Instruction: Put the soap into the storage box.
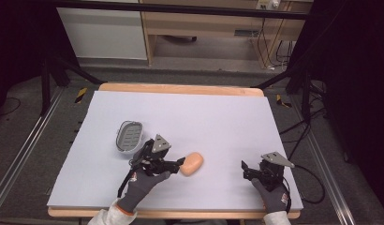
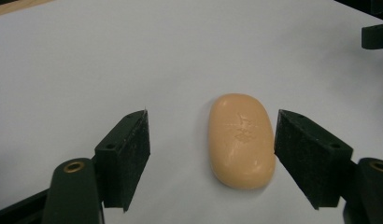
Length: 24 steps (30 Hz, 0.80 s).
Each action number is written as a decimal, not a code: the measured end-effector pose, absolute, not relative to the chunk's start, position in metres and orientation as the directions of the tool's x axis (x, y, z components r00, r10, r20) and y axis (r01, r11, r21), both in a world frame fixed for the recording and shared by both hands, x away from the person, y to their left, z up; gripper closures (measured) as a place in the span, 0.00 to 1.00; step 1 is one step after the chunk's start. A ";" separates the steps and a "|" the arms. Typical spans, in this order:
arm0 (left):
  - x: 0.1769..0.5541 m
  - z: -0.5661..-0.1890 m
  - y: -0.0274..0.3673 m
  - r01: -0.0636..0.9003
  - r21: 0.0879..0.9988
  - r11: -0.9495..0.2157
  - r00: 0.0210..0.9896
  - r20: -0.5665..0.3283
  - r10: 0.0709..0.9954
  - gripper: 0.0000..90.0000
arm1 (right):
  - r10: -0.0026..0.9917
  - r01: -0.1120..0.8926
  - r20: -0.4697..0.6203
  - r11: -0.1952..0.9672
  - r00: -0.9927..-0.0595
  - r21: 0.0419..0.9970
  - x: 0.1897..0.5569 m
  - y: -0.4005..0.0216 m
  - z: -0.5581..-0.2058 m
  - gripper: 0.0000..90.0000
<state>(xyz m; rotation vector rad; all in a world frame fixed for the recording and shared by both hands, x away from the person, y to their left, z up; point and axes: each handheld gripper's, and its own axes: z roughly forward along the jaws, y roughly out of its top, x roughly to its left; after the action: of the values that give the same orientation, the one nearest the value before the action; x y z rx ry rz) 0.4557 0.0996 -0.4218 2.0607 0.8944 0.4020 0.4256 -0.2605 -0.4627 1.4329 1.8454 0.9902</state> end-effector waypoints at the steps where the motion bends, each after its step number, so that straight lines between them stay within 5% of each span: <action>1: 0.456 -0.423 0.098 0.452 0.796 -0.403 0.698 -0.034 0.715 0.28 | 0.970 0.528 -0.011 0.141 -0.242 0.837 0.426 -0.260 -0.463 0.08; 24: 0.469 -0.446 0.062 0.480 0.729 -0.488 0.729 -0.023 0.684 0.27 | 0.968 0.535 -0.007 0.145 -0.252 0.832 0.426 -0.258 -0.463 0.08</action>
<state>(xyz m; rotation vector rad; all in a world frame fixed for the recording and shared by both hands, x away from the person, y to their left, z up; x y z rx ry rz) 0.4690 0.0615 -0.4464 2.1814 0.8755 0.3498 0.4265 -0.2584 -0.4628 1.4348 1.8624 0.9907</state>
